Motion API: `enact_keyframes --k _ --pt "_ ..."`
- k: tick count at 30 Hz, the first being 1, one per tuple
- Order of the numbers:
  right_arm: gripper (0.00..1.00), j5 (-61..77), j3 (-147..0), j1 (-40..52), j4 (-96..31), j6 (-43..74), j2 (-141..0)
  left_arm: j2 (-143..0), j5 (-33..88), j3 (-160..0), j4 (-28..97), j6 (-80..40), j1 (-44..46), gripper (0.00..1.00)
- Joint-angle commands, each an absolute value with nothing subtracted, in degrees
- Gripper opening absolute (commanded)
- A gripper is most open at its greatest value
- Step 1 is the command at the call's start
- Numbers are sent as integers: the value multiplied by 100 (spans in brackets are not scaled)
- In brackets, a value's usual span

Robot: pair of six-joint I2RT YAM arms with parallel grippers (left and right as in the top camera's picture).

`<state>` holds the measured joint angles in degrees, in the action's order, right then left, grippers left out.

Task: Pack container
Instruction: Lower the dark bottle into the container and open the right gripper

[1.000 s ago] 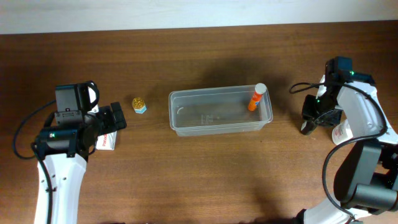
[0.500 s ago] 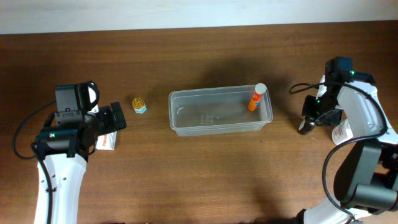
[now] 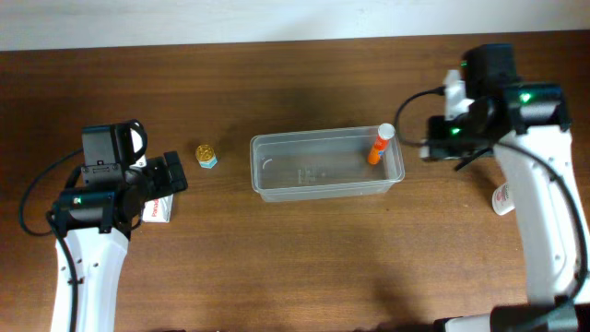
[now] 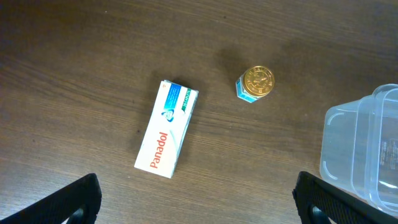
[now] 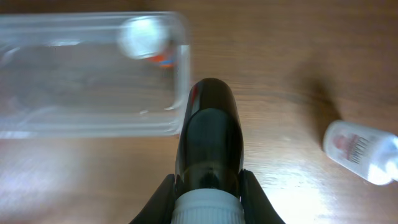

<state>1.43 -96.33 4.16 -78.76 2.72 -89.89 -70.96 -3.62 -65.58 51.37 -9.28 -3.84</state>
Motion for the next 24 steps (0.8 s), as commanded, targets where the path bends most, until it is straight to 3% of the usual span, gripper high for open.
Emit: enact_keyframes --k 1,24 --pt "16 158 -9697 932 -7841 464 -9000 -7120 -322 -6663 5124 -939 -419 99" --pt "16 126 -9692 1247 -7448 646 -10895 -7120 -325 -6663 5124 -939 -419 99"
